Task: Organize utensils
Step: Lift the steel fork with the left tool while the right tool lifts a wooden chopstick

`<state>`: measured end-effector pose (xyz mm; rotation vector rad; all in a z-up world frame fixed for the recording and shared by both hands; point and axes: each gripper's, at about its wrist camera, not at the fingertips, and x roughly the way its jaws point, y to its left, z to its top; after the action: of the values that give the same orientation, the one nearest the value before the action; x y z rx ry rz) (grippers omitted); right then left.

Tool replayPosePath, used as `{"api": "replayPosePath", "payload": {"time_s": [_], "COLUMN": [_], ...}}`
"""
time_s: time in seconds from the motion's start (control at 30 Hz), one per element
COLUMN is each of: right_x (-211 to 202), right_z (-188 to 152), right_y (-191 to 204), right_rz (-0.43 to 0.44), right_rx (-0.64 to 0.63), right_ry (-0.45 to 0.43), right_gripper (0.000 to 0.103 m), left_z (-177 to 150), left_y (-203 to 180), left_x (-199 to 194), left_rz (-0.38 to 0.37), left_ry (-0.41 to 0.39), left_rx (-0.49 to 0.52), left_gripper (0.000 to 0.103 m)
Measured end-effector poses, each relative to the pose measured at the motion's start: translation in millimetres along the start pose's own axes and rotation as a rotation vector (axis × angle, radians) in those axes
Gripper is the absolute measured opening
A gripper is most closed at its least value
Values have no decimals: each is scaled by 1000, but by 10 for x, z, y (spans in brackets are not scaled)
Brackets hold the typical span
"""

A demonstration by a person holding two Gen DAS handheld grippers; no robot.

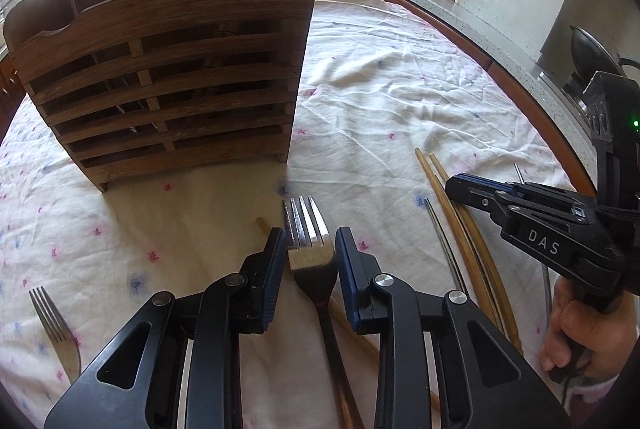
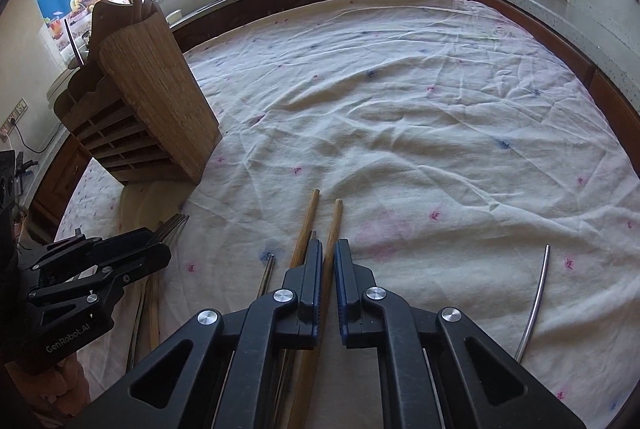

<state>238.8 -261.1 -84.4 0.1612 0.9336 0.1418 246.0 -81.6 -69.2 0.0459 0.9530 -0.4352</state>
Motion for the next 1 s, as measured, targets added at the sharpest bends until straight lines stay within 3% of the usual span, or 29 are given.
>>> {"api": "replayPosePath", "payload": {"time_s": [0.37, 0.67, 1.0], "right_x": [-519, -1102, -1527], "right_z": [-8, -15, -80], "right_y": [-10, 163, 312], "right_rz": [92, 136, 159], "right_rx": [65, 38, 12], "right_ry": [-112, -227, -308], "right_gripper": [5, 5, 5], "left_z": [-85, -223, -451], "left_y": [132, 194, 220], "left_x": [-499, -1131, -1568], "left_rz": [-31, -48, -54], "left_ry": [-102, -227, -310], "left_rx": [-49, -75, -93], "left_gripper": [22, 21, 21]}}
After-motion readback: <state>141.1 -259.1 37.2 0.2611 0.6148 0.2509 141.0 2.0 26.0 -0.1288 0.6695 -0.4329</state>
